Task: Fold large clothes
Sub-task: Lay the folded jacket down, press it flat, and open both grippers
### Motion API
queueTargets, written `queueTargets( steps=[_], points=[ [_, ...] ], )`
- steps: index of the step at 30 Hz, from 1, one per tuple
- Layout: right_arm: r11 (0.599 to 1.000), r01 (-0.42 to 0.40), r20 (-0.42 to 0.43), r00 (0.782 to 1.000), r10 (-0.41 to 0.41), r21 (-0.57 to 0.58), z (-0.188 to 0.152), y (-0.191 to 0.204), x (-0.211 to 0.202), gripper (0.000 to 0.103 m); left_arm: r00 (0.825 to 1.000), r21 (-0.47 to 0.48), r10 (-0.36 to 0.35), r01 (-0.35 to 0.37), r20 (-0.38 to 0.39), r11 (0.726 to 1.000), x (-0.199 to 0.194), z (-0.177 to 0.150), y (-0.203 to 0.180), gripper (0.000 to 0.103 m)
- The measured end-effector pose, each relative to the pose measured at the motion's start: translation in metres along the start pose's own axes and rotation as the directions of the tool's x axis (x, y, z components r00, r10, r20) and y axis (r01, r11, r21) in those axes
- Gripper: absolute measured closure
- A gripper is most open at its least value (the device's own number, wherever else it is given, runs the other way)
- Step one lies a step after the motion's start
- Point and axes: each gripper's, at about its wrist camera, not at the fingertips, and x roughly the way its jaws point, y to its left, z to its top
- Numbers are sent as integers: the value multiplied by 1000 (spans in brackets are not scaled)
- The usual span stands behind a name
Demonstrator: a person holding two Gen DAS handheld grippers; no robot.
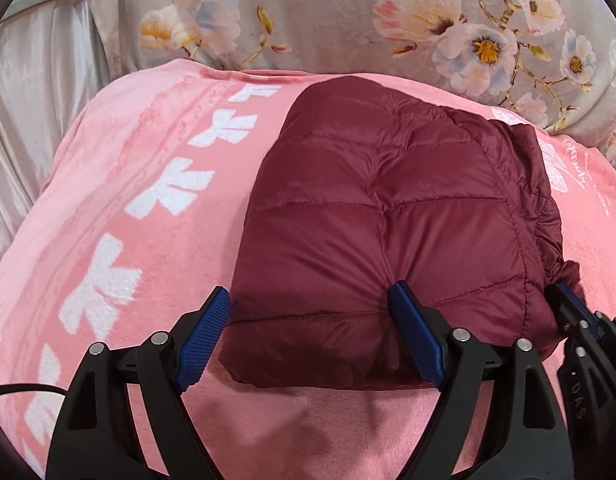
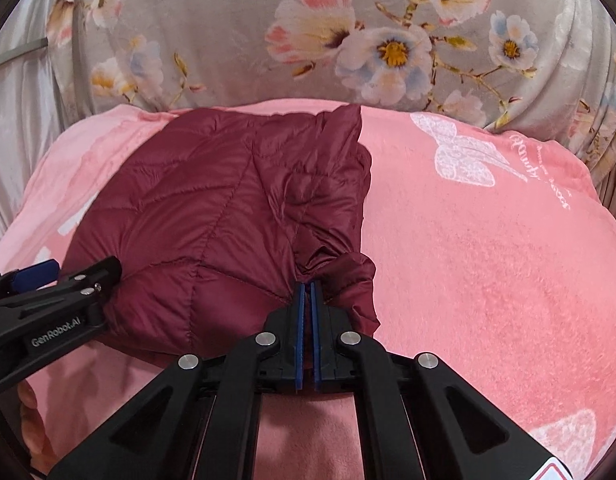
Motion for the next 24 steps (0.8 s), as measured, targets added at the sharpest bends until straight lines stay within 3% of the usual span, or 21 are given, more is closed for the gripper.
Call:
queueTargets(
  steps=[13,20,24],
  points=[
    [998,-46,-117,992,51,40,-4,-6,25,103,998,25,35,-36,44,999,15,-13,-4,14],
    [999,-35,-134,990,38,25,-5,-3,29,103,1000,-19,-16,16,-13,1000,27,-12,3,13],
    [999,-30,-138,990,32,18,-5,-3,31,103,1000,0,5,-5,-6,1000,27,-13,-1,13]
  ],
)
